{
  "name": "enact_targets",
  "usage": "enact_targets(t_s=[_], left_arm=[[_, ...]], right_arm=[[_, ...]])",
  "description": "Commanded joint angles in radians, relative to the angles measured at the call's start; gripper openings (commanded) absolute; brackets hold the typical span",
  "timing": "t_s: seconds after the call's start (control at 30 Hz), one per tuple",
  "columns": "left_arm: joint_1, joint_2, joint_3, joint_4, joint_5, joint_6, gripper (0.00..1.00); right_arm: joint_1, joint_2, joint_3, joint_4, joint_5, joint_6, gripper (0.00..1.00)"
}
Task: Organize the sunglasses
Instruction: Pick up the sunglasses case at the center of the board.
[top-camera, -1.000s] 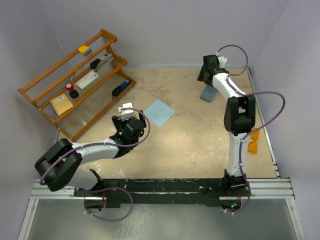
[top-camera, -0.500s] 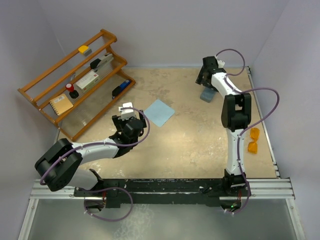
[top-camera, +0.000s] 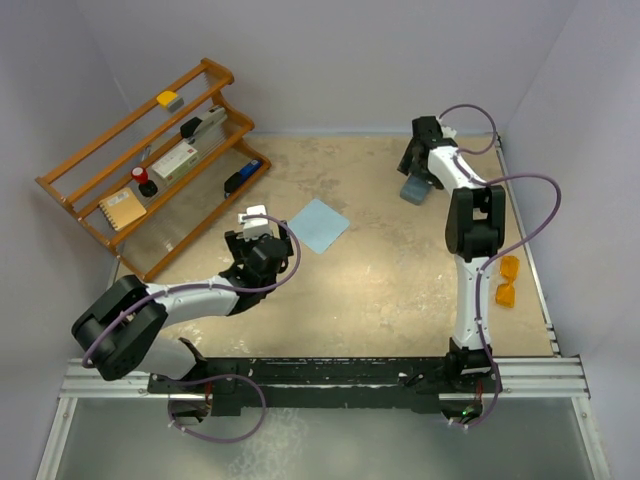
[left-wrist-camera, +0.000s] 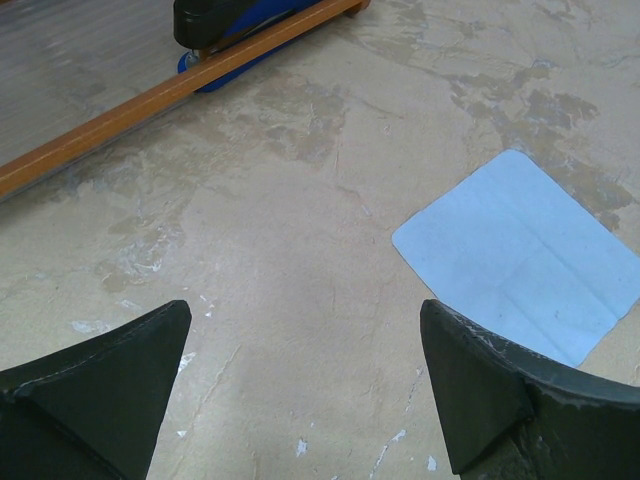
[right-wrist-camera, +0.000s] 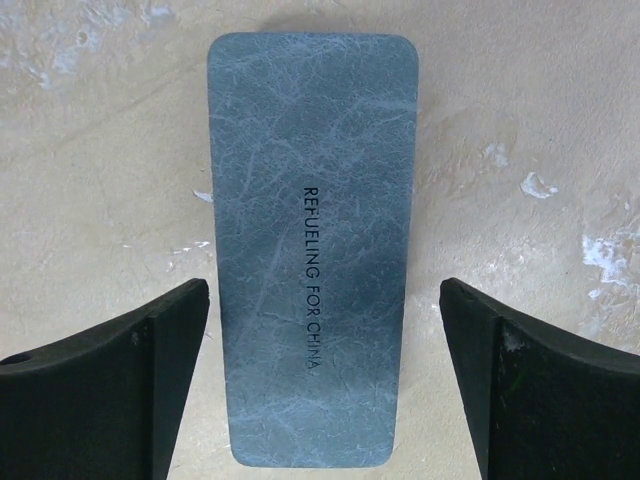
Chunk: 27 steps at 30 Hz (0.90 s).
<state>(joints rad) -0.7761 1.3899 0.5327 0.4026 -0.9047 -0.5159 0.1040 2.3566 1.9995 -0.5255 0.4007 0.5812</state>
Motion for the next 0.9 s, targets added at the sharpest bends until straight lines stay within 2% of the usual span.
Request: enact_targets(t_s=[0.0,0.3,0.57,0.8,0.87], left_arm=[[0.006,0.005,0.040,0.025,0.002,-0.022,0.94],[0.006,-0.002,0.040,0.019,-0.004,-0.022,0.94],[0.007,0.004,0.042,0.024,0.000,-0.022,0.94],[0.007,0.003,0.043,0.024,0.000,-0.021,0.94],[0.007,0.007,0.045,0.029,0.000,-0.021,0.94]], right_arm=[[0.000,-0.010,0.062,-0.034,-0.015,0.011,0.99],[-0.013,0.028,0.048,-0.030,-0.094,0.052,0.96],[-0.015,0.044,0.041,-0.031,-0.102,0.036,0.95],[-0.016,0.064,0.050,-0.048,-0.098,0.008,0.70],[-0.017,0.056,0.028,-0.034,-0.103,-0.002,0.57]])
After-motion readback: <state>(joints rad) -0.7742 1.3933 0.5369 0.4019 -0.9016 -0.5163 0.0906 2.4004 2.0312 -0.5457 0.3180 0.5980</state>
